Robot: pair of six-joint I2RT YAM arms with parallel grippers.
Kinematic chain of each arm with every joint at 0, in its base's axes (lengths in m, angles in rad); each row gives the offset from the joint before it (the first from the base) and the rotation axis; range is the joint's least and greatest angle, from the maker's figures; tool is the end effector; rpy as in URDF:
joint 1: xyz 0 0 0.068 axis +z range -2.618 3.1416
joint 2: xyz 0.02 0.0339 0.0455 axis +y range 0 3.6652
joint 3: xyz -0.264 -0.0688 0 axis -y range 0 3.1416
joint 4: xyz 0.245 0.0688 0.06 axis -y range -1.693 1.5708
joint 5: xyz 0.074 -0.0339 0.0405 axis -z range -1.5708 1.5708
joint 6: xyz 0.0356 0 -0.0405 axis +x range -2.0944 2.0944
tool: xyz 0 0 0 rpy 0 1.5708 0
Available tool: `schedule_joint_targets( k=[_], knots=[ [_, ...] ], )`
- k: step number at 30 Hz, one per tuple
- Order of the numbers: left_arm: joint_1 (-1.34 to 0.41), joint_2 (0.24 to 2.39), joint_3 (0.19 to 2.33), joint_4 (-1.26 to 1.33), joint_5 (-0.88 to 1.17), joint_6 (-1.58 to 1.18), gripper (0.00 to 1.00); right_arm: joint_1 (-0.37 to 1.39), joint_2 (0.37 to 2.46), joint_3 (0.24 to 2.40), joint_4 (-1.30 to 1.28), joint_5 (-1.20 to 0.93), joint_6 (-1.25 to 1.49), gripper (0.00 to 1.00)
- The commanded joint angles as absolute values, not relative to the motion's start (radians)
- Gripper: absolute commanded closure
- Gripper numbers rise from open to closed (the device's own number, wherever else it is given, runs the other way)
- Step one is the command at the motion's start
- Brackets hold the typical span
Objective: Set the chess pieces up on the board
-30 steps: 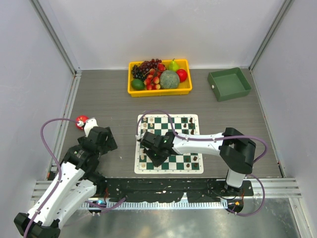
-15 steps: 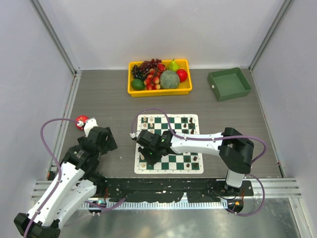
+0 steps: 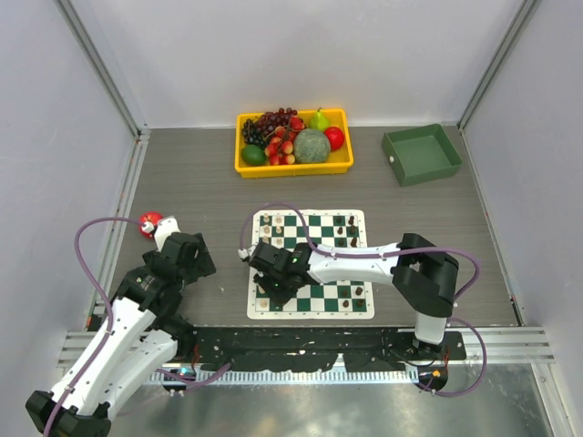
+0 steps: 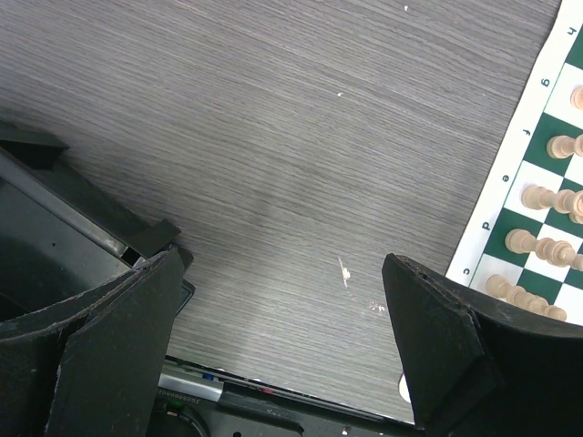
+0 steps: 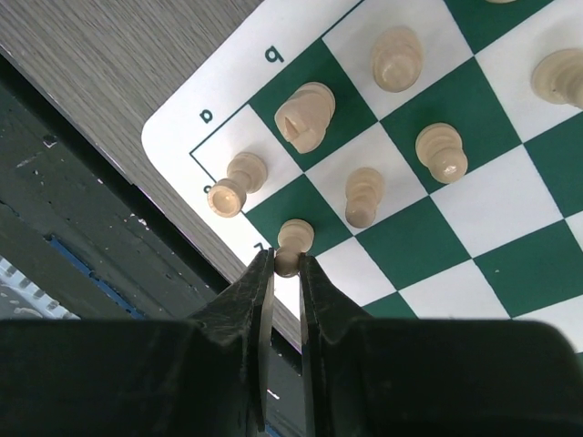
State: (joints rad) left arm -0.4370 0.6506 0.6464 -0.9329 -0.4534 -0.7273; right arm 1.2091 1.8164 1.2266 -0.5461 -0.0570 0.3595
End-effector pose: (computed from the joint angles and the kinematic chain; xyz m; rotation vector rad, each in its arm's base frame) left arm 0.1135 -0.0358 0.2469 -0.5211 2.3235 0.0294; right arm 0.1281 0.3443 0.1838 -1.1831 2.5721 0.4989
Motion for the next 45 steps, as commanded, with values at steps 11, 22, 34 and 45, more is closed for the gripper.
schedule_joint_targets(
  k=[11, 22, 34, 45],
  knots=[
    [-0.431, 0.650, 0.644, -0.911, -0.479, -0.736, 0.01, 1.215, 1.829, 1.264, -0.534, -0.064, 0.341, 0.69],
    [-0.431, 0.649, 0.647, -0.916, -0.477, -0.738, 0.01, 1.213, 1.755, 1.256, -0.543, -0.037, 0.362, 0.57],
    [-0.431, 0.684, 0.675, -0.884, -0.456, -0.749, 0.01, 1.174, 1.615, 1.220, -0.558, 0.097, 0.391, 0.48],
    [-0.431, 0.722, 0.687, -0.856, -0.410, -0.752, 0.01, 1.092, 1.506, 1.157, -0.554, 0.199, 0.416, 0.45]
  ],
)
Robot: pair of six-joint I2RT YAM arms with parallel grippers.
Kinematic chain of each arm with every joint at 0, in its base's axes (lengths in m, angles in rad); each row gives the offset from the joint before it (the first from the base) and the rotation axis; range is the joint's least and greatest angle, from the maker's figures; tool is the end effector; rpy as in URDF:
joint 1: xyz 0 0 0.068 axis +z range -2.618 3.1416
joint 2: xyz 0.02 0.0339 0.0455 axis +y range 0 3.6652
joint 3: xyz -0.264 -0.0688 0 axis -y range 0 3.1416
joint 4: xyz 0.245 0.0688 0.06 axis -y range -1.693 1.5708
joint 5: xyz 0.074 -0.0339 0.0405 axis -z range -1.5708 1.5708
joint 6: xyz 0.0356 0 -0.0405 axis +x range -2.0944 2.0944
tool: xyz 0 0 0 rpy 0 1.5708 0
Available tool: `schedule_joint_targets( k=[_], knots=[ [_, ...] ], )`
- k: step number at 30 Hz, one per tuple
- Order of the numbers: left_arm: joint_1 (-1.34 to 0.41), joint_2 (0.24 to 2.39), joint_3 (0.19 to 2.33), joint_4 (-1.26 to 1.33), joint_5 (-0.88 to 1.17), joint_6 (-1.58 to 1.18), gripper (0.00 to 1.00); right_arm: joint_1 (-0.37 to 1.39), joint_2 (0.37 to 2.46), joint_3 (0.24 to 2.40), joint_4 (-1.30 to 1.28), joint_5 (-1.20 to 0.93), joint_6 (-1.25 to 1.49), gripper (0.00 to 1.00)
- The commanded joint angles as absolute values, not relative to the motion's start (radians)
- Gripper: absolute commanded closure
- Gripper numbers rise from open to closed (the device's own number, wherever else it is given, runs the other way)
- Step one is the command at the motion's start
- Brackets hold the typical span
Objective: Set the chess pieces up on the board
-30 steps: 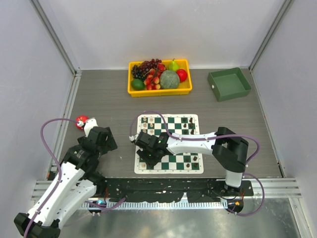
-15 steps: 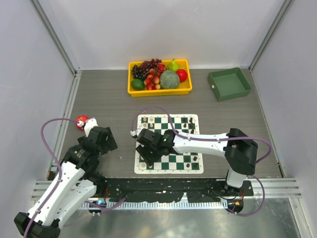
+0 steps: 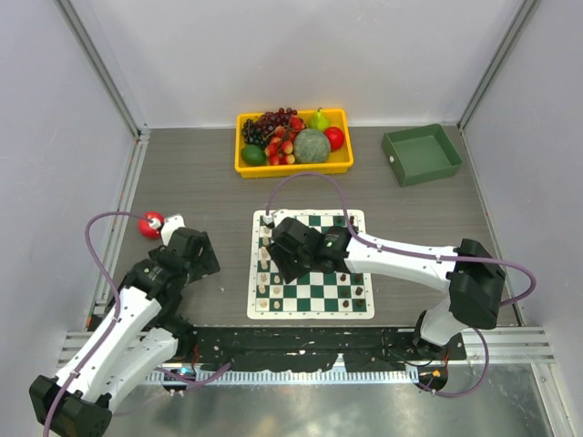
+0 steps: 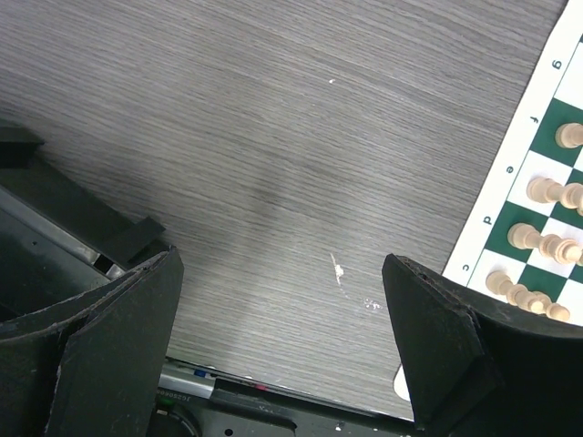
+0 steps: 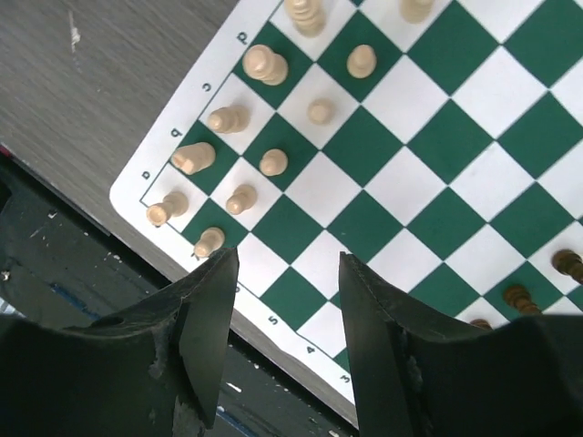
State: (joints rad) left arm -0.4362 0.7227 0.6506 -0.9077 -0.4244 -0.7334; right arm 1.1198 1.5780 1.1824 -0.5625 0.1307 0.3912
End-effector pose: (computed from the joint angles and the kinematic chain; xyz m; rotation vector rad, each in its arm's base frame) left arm 0.1240 -0.0416 0.2419 -0.5161 2.3738 0.0281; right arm 0.1497 0.2985 0.2490 -0.8676 2.4248 0.4357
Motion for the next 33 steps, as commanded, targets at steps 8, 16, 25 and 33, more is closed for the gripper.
schedule_joint_targets(
  k=[8, 16, 25, 33],
  knots=[
    [-0.431, 0.773, 0.724, -0.836, -0.377, -0.733, 0.01, 0.951, 1.373, 1.069, -0.546, 0.267, 0.431, 0.36],
    [-0.431, 0.865, 0.785, -0.801, -0.336, -0.713, 0.01, 0.572, 1.174, 0.940, -0.543, 0.209, 0.416, 0.07],
    [-0.431, 0.994, 0.926, -0.810, -0.331, -0.689, 0.01, 0.305, 1.028, 0.927, -0.560, 0.270, 0.338, 0.00],
    [-0.431, 1.003, 0.959, -0.787, -0.337, -0.683, 0.01, 0.305, 0.950, 0.865, -0.494, 0.256, 0.334, 0.03]
  ],
)
